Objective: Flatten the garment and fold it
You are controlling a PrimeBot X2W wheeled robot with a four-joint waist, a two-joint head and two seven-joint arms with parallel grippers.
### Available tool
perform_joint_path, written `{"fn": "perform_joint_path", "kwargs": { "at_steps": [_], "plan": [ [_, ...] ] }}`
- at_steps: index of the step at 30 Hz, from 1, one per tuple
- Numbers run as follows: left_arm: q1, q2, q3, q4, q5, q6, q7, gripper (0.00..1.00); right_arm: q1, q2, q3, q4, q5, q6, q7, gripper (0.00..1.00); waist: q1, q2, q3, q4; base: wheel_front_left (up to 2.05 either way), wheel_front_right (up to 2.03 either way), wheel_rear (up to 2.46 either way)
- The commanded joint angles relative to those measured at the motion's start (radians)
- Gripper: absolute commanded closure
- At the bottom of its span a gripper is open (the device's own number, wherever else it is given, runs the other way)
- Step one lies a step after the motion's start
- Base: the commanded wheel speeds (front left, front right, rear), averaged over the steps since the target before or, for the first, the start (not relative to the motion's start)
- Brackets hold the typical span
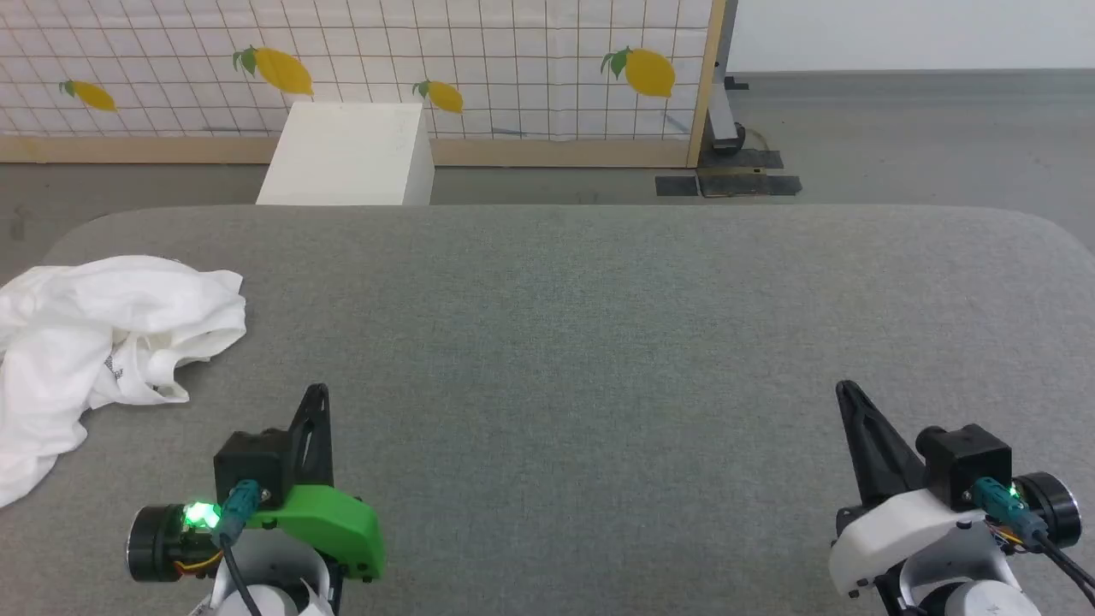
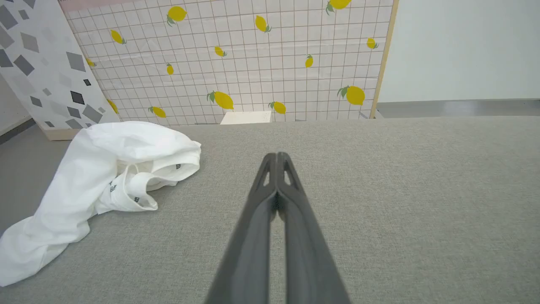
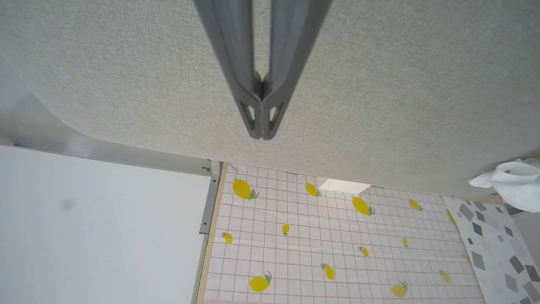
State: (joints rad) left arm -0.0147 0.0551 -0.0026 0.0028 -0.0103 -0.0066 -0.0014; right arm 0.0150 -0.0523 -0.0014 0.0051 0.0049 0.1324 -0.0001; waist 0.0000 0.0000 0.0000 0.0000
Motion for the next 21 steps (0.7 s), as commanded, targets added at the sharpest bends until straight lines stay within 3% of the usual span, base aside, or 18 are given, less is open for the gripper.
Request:
{"fn": "perform_joint_path", "kwargs": {
  "at_steps": [1, 20, 21],
  "plan": [
    [0.015, -0.005, 0.003, -0.003, 0.010, 0.007, 0.001, 1.00, -0.015, 0.002, 0.001, -0.005, -0.005, -0.002, 0.000, 1.00, 0.0000, 0.0000, 0.000, 0.000, 0.00, 0.00, 0.00],
    [0.015, -0.005, 0.003, -0.003, 0.010, 0.007, 0.001, 1.00, -0.015, 0.002, 0.001, -0.005, -0.005, -0.002, 0.000, 1.00, 0.0000, 0.0000, 0.000, 0.000, 0.00, 0.00, 0.00],
    [0.000, 0.000, -0.001, 0.000, 0.000, 0.000, 0.000, 0.00, 0.000, 0.000, 0.000, 0.000, 0.000, 0.000, 0.000, 0.00, 0.0000, 0.0000, 0.000, 0.000, 0.00, 0.00, 0.00]
  ]
}}
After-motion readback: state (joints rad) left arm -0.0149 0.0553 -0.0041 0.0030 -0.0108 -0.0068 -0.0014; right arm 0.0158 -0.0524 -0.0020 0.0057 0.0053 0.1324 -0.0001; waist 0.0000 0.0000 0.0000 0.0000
